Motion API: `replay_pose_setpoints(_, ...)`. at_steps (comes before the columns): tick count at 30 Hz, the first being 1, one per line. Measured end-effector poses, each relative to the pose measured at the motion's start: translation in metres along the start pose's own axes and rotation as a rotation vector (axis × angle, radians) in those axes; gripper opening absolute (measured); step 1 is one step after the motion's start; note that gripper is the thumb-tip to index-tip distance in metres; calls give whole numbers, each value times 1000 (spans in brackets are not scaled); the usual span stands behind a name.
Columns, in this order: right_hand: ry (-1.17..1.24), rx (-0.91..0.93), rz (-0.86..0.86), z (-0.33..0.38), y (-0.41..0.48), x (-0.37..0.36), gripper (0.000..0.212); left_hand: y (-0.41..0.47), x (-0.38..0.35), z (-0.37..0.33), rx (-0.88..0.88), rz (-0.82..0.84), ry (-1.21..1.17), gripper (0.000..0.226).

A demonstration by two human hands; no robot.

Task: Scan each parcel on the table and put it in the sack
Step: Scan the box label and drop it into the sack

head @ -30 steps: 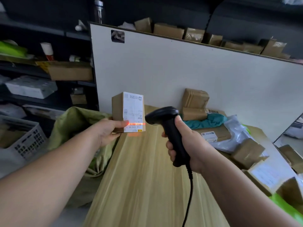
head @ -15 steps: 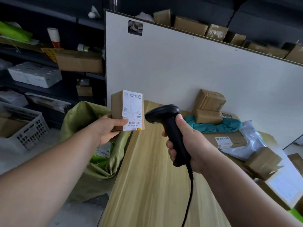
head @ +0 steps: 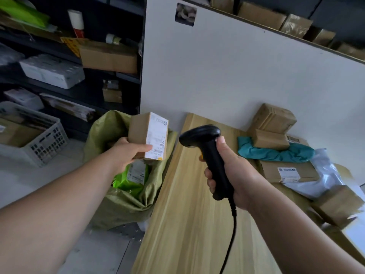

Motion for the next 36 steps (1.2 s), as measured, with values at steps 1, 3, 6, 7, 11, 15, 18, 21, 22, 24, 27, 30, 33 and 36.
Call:
replay_pose_setpoints(1,-2,-5,-1,-2,3,0,73,4,8,7,6,-57,91,70)
replay_pose_setpoints(3,-4,-16,-8,-7,8,1,73,10,21,21,24,-190,262,80)
replay_pose_setpoints(6,0,-44,-27,-17,13,6,74,12,30,36,79,-339,597,98)
replay_pose_setpoints(7,2,-54,-36,-20,14,9,74,12,29,39,99,-364,700,103)
replay_pose_setpoints(11,16,-70,-60,-32,15,20,74,12,15,49,112,-346,899,110)
replay_pose_setpoints(15,21,-67,-77,-43,7,38,74,7,-4,48,18,-307,975,108)
replay_pose_setpoints(18,54,-53,-97,-51,-4,60,76,-4,-32,38,-148,-268,1056,105)
replay_pose_setpoints(21,86,-27,-136,-63,-21,94,79,-22,-83,27,-307,-188,1139,102)
replay_pose_setpoints(22,92,-21,-155,-68,-28,108,79,-30,-104,24,-346,-153,1170,100)
replay_pose_setpoints(24,112,-15,-199,-80,-44,140,77,-48,-152,21,-416,-69,1245,97)
replay_pose_setpoints(27,128,-8,-282,-100,-71,196,73,-81,-232,24,-562,79,1358,94)
replay_pose_setpoints(30,112,21,-363,-124,-101,258,67,-118,-316,38,-696,220,1431,91)
replay_pose_setpoints(33,105,33,-465,-157,-131,321,59,-151,-396,62,-751,340,1463,89)
replay_pose_setpoints(36,143,45,-563,-193,-159,378,51,-182,-470,91,-781,448,1505,89)
Point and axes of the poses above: each hand's wrist, its own y-axis towards the middle knuckle, its own x-axis out of the back of the hand, z = x × y, the point moved 6 cm from there along y, towards the middle knuckle, and after that the axes turned 3 degrees about -x, right-handed, at the moved point
